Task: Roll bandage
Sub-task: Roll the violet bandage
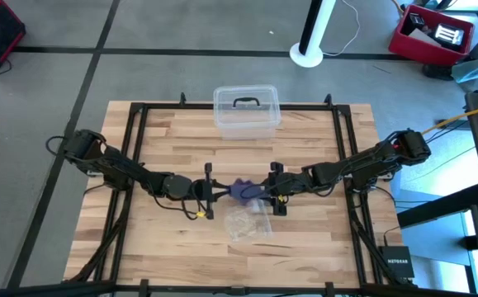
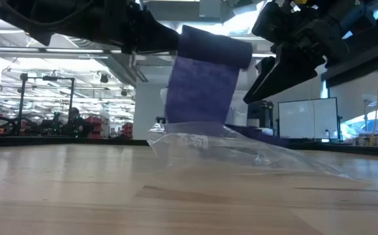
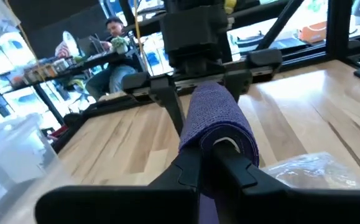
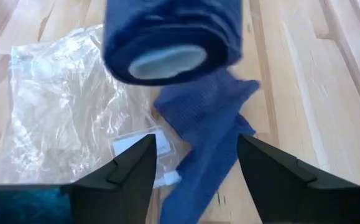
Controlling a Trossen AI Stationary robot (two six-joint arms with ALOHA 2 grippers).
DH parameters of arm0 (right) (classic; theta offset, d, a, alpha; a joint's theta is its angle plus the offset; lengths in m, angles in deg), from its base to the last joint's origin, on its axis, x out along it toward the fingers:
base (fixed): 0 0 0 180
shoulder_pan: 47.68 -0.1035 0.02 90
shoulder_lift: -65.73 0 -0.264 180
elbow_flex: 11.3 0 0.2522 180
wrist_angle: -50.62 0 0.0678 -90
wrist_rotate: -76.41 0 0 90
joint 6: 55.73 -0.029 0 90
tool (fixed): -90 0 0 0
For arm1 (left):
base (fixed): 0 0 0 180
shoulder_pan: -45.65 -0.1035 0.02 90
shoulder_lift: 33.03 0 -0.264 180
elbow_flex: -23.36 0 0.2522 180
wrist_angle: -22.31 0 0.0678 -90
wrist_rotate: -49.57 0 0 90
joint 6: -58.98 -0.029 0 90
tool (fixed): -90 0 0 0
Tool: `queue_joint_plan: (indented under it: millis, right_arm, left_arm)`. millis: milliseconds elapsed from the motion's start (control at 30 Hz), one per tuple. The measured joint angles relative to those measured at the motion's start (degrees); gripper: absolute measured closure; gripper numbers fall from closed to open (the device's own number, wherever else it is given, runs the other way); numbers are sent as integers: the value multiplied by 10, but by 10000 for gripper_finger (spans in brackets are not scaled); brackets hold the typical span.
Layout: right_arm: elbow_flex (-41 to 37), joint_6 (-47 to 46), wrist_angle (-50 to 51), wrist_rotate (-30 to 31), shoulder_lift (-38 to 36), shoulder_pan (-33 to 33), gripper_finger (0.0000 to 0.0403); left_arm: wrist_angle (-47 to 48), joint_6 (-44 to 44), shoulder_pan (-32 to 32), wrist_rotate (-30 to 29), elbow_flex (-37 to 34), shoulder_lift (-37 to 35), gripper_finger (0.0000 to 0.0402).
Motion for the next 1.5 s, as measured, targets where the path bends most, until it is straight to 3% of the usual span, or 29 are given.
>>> queue_joint_plan:
  millis: [133,433,600,833,1000,1233,1500]
  right_arm:
    - [0,-1,6,0,-12,0,178]
    - [0,-2,43,13,-70,0,178]
    - [0,-3,58,18,-97,0,178]
    - [-3,-3,48,19,-98,0,178]
    - [-66,-5,-70,26,-98,7,178]
    - [-167,-35,-333,30,-97,43,178]
    - [-167,-40,-366,42,-97,54,178]
  left_arm:
    - [7,-17,0,-54,0,-1,391]
    - [-80,-71,0,-55,0,-5,391]
    - [-81,-83,-1,-55,8,-42,391]
    - [25,-69,-19,-10,27,-122,391]
    - [102,-51,-37,61,47,-161,391]
    - [127,-95,-56,64,77,-172,391]
    - [109,-120,-75,70,88,-172,391]
